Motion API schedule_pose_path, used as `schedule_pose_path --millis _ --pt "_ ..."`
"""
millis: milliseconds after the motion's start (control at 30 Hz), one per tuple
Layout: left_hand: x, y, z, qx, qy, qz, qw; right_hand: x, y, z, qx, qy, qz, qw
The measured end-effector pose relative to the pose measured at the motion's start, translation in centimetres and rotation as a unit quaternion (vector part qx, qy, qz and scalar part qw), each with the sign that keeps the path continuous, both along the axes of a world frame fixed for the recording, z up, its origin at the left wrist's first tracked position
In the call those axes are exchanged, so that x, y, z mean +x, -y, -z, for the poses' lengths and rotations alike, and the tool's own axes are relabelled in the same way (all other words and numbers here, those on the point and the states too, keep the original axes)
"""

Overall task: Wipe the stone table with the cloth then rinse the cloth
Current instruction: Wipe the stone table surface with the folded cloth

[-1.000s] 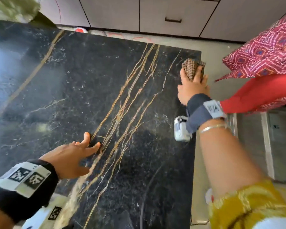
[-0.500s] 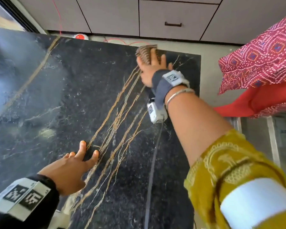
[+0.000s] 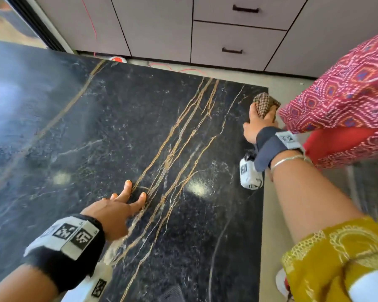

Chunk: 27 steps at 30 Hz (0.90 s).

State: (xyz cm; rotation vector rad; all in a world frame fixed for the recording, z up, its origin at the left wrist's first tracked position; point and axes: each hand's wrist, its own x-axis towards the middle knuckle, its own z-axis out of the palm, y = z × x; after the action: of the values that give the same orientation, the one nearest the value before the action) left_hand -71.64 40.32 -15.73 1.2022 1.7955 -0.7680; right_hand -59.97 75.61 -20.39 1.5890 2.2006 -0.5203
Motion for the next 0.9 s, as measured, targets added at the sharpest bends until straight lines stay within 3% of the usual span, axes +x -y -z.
schedule_pose_path --millis 100,200,333,433,533,633,700,833,900 --pt "-0.1 -0.4 0.1 -0.022 0.009 0.003 1.0 2.1 6.1 -0.1 0.019 0.054 -0.106 0.993" --pt "-0.2 -1.1 0.1 -0.05 0.0 0.012 0.999 3.7 13.9 -0.8 -0.026 0.011 -0.165 0.986" --pt "0.5 -2.0 -0.9 -0.072 -0.026 0.03 0.997 5.7 24.8 -2.2 -0.081 -0.015 -0.315 0.946" --pt "0.9 -1.8 -1.5 -0.054 -0.031 0.045 0.997 8.2 29.3 -2.2 -0.09 -0.015 -0.334 0.938" --pt "0.5 0.0 -1.0 0.011 -0.033 0.056 0.998 11.5 30.9 -1.9 -0.069 -0.005 -0.264 0.962" --pt "-0.1 4.5 -0.3 0.104 -0.011 0.096 0.99 14.5 32.1 -1.7 -0.028 0.028 -0.092 0.995" --pt "-1.4 9.3 -0.1 0.151 0.001 0.099 0.984 14.9 33.8 -1.8 0.002 0.038 0.017 0.999" --pt "-6.4 18.9 1.3 0.216 -0.016 -0.001 0.976 10.9 36.3 -2.1 0.018 0.03 0.143 0.989" --pt "-9.5 23.1 1.7 0.245 -0.029 -0.064 0.967 6.5 38.0 -1.8 0.016 0.024 0.107 0.994"
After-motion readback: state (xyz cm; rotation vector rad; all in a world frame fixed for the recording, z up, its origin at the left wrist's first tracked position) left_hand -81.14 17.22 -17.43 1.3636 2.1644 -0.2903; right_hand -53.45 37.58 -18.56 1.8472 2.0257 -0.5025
